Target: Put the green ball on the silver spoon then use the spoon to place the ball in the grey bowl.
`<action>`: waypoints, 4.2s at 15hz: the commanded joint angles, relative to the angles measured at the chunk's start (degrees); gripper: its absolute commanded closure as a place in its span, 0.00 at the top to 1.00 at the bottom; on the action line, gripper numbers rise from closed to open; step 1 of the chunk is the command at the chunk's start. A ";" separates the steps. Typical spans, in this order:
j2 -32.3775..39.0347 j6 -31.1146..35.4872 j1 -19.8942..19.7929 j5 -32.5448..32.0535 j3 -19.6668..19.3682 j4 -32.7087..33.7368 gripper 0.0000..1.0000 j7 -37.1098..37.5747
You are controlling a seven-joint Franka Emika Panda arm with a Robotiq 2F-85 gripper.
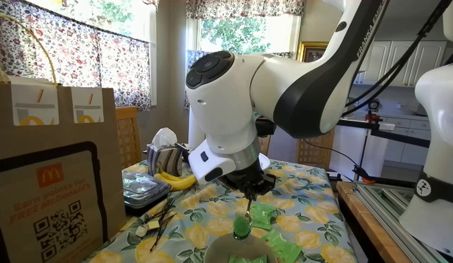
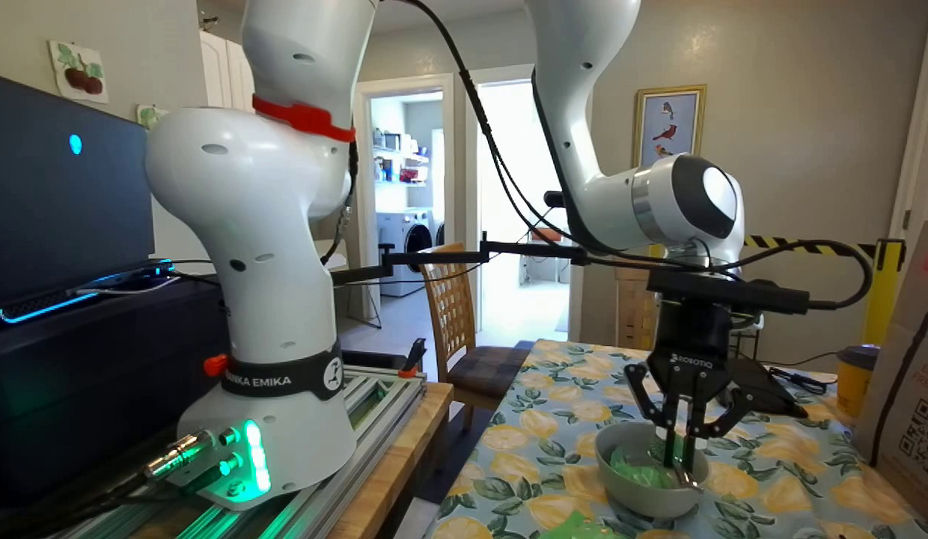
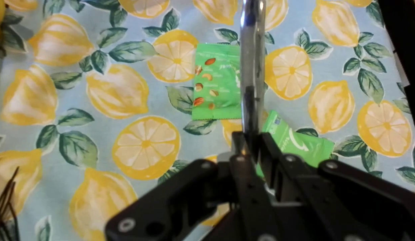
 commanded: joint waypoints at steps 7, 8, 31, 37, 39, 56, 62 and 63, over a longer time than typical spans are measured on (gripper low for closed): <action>3.15 -10.44 1.81 -1.87 2.54 5.25 0.04 -1.02; 3.27 -11.73 1.84 -1.59 2.95 5.67 0.04 -1.75; -1.80 5.13 -5.29 -2.31 0.21 1.88 0.04 11.95; 0.22 18.89 -11.81 8.55 -3.08 0.87 0.04 10.30; 1.15 22.32 -13.29 13.22 -3.51 0.76 0.04 8.77; 12.55 26.33 -14.94 19.70 -4.94 6.64 0.04 5.92; 15.57 26.36 -14.76 19.50 -4.91 9.10 0.04 6.19; 15.91 26.35 -14.72 19.44 -4.93 9.35 0.04 6.23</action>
